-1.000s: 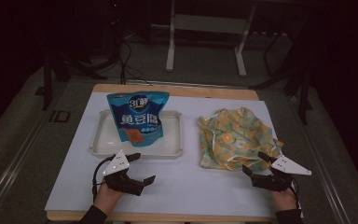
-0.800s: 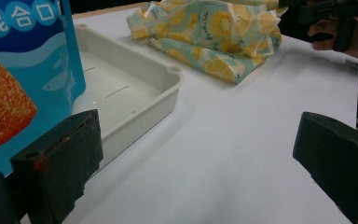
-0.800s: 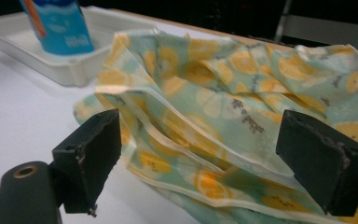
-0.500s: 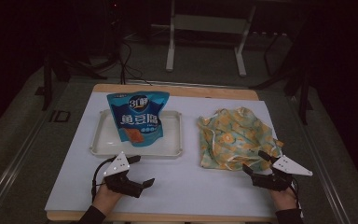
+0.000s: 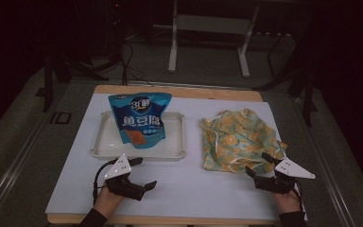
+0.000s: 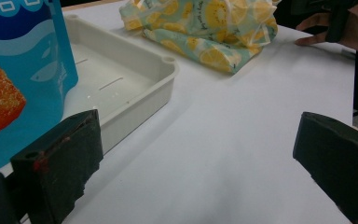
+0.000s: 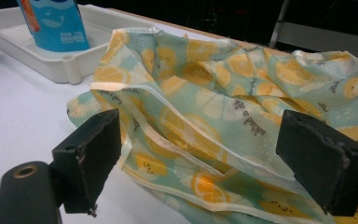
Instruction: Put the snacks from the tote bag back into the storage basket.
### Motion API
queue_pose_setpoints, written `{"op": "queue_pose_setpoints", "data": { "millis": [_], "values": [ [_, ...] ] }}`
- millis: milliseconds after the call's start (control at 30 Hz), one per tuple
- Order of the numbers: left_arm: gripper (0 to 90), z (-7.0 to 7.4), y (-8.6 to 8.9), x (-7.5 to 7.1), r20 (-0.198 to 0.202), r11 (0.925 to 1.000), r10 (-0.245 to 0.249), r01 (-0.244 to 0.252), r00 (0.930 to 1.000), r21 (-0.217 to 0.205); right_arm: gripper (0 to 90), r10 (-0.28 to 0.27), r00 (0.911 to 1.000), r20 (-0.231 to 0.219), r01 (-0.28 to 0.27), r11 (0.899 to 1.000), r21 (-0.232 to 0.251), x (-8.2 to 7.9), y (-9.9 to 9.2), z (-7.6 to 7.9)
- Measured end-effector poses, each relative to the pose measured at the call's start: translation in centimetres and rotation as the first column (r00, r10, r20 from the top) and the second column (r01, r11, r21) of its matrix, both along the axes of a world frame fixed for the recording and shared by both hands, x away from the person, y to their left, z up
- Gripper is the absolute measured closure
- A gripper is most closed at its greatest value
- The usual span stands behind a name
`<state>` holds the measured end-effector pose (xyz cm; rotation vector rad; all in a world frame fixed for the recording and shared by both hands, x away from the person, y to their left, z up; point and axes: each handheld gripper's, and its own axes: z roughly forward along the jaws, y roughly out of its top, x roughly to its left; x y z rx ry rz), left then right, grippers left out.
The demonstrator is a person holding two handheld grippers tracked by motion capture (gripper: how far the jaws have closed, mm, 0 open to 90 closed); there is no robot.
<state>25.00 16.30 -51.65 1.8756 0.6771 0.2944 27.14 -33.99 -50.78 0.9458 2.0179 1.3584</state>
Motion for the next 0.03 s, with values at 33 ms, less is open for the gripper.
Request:
{"op": "queue_pose_setpoints", "data": {
  "millis": [33],
  "values": [
    [2.1, 0.01, 0.0, 0.0, 0.001, 1.0, 0.0, 0.0, 1.0, -0.001, 14.2, 0.002, 1.0, -0.003, -0.002, 1.0, -0.001, 0.03, 0.02, -0.05]
  ]
}}
